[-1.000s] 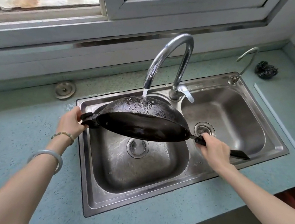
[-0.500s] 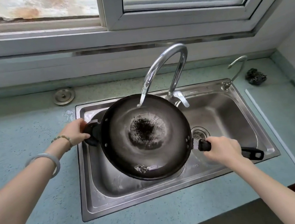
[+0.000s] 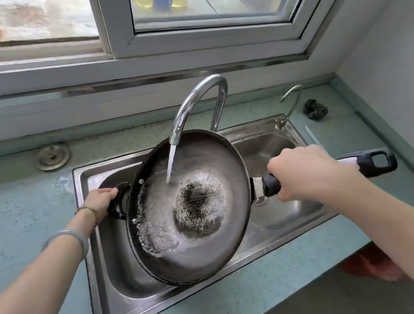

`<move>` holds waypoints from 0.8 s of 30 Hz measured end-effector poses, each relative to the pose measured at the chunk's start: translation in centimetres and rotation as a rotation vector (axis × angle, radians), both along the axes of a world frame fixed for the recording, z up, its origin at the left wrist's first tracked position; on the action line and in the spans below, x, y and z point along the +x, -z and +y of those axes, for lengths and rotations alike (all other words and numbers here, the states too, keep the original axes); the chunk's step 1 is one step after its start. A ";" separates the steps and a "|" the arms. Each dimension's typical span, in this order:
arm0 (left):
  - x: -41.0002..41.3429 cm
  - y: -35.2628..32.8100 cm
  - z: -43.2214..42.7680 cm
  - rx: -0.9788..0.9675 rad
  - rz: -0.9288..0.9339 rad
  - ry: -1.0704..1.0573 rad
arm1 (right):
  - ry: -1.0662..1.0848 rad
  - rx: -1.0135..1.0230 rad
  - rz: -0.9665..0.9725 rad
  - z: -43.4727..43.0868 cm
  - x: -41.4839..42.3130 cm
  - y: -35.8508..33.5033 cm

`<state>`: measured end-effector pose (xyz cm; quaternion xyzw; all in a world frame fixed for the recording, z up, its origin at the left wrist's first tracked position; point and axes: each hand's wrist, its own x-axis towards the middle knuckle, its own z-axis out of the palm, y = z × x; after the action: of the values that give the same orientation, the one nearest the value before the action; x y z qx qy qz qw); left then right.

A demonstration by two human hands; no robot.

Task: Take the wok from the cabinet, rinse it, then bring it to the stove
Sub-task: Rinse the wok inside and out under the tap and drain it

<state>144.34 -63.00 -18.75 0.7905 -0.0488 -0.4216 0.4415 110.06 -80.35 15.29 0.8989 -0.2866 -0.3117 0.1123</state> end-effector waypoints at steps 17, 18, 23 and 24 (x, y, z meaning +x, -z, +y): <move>-9.3 -4.3 -9.5 0.022 0.038 0.208 | -0.014 -0.103 0.131 4.3 1.1 -7.7; -9.8 -4.3 -10.1 0.038 0.025 0.222 | -0.010 -0.102 0.125 4.5 1.0 -8.0; -11.5 -5.2 -12.5 0.094 -0.097 0.302 | 0.014 -0.138 0.140 4.7 0.3 -9.0; -11.5 -4.9 -12.8 0.098 -0.116 0.293 | 0.022 -0.139 0.136 4.7 0.1 -9.3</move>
<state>132.81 -75.75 -13.80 0.8186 -0.1684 -0.4369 0.3327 110.21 -75.60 24.55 0.8624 -0.3093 -0.3526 0.1904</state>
